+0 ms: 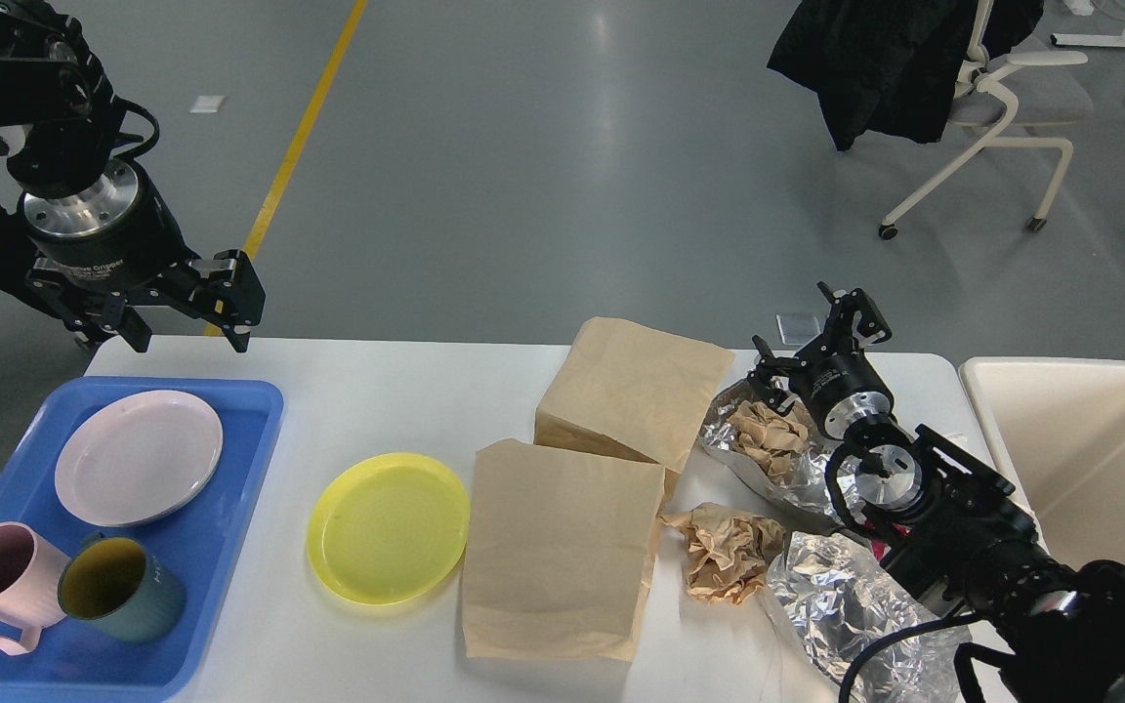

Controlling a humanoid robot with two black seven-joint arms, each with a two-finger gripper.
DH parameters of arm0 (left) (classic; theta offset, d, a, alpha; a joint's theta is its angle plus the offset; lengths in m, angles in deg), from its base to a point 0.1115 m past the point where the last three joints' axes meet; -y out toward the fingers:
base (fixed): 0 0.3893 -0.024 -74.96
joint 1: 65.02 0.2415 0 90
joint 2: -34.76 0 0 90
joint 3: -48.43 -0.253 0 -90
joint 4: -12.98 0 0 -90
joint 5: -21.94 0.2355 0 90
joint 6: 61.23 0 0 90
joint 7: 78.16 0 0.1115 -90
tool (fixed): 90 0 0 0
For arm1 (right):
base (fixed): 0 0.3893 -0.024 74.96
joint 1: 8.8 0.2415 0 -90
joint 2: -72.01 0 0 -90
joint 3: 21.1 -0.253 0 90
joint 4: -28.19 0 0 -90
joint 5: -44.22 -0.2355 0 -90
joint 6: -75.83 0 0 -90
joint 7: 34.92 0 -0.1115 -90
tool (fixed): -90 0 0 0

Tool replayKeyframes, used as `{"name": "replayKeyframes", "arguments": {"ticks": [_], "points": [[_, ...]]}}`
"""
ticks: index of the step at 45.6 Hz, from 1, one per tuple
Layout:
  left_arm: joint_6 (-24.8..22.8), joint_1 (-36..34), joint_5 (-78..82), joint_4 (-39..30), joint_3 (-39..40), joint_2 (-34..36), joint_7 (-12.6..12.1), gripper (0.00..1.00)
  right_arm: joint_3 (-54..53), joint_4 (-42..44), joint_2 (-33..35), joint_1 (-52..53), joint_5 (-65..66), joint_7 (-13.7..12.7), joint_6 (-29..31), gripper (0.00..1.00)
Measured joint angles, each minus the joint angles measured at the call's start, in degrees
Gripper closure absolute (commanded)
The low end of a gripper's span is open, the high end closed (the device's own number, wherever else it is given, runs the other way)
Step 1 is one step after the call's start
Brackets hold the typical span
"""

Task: Tidy desktop
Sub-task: 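Move the left gripper to the yellow plate edge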

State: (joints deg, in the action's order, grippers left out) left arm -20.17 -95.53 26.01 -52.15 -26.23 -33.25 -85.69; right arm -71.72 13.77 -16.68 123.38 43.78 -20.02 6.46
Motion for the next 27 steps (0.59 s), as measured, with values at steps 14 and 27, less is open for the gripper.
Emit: {"name": "replayKeyframes", "arguments": {"ticks": [14,27], "points": [[19.16,17.61,0.21,2.07,7.59,-0.98,-0.75,0.18,0.00,0.00,0.00,0.00,0.00,0.00,-0.03,0.00],[21.40,26.91,0.17,4.29,13.21,-1.45,-0.88,0.18,0.00,0.00,0.00,0.00,0.00,0.03,-0.03,0.00]]}}
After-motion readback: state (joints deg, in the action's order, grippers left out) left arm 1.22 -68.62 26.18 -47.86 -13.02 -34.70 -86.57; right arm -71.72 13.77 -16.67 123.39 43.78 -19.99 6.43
